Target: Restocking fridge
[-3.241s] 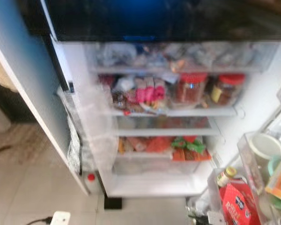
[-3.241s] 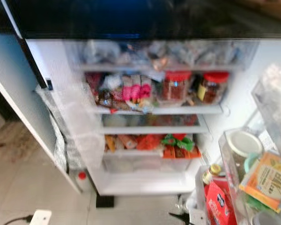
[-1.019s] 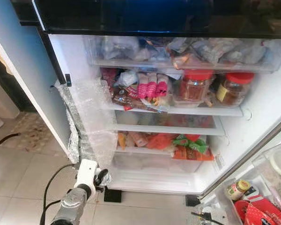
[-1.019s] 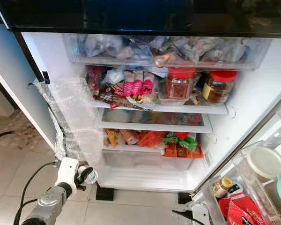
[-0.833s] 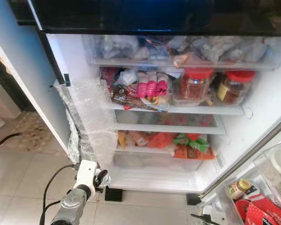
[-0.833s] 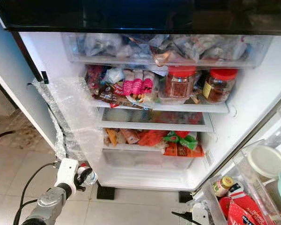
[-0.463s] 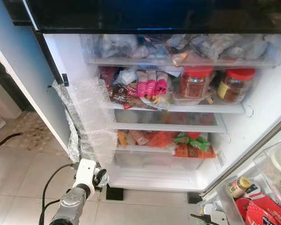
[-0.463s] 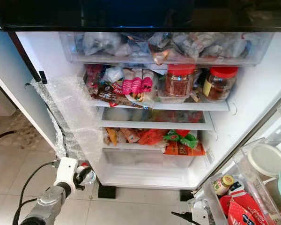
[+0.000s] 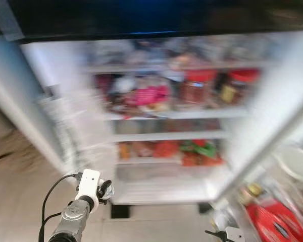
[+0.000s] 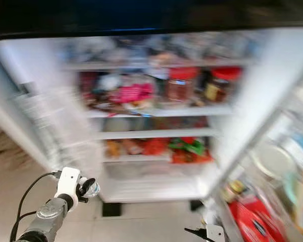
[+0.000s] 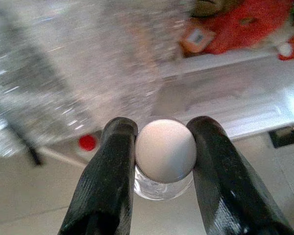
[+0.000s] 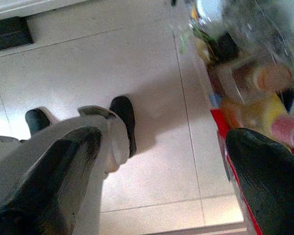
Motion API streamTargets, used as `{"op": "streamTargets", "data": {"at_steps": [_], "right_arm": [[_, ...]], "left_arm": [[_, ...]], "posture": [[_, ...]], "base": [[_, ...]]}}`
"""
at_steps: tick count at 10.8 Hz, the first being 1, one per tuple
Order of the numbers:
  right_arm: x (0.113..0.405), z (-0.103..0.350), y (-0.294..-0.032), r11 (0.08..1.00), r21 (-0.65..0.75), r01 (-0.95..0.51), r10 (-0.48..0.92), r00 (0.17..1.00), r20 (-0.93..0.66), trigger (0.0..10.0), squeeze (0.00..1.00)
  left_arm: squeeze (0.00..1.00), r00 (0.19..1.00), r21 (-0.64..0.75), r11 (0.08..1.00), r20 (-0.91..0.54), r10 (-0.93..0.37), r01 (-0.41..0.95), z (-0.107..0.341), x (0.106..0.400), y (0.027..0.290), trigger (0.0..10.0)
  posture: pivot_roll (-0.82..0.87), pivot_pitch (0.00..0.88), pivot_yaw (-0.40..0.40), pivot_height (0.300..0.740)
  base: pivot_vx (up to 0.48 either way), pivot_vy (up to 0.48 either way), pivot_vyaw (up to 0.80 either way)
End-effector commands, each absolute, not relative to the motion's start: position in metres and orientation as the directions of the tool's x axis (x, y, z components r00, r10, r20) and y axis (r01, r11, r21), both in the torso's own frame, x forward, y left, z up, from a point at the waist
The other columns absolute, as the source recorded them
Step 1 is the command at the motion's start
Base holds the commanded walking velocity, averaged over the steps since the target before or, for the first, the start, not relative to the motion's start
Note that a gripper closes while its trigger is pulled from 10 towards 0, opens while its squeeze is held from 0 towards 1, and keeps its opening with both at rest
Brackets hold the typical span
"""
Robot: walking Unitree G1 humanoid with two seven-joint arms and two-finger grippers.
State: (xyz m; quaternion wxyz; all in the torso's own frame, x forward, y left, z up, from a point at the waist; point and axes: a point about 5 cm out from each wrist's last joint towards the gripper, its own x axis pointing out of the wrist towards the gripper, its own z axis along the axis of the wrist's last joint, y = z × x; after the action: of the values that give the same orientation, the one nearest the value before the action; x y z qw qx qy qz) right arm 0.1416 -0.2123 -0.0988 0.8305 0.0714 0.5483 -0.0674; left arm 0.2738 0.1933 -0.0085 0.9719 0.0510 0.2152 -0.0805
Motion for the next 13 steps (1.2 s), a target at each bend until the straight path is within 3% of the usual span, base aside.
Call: {"op": "streamTargets", "data": {"at_steps": [1, 12, 13], "right_arm": [[0.1383, -0.1002, -0.2109, 0.980, 0.050, 0.194, -0.028, 0.378, -0.925, 10.0, 0.00], [0.1372, -0.1005, -0.2108, 0.983, 0.053, 0.174, -0.015, 0.372, -0.928, 10.0, 0.00], [0.1371, -0.1005, -0.2110, 0.982, 0.054, 0.180, -0.018, 0.374, -0.927, 10.0, 0.00]], "left_arm": [[0.00, 0.890, 0.056, 0.984, -0.437, -0.128, 0.169, -0.0102, 0.2724, 0.1949, 10.0], [0.00, 0.892, 0.120, 0.975, -0.438, -0.115, 0.184, -0.0095, 0.2726, 0.1956, 10.0], [0.00, 0.892, 0.116, 0.976, -0.437, -0.114, 0.182, -0.0097, 0.2723, 0.1954, 10.0]], "posture": [[-0.20, 0.093, 0.013, 0.740], [-0.18, 0.102, 0.008, 0.740], [-0.18, 0.102, 0.008, 0.740]], "base": [[0.000, 0.000, -0.73], [0.000, -0.026, -0.70], [0.000, 0.000, 0.00]]}}
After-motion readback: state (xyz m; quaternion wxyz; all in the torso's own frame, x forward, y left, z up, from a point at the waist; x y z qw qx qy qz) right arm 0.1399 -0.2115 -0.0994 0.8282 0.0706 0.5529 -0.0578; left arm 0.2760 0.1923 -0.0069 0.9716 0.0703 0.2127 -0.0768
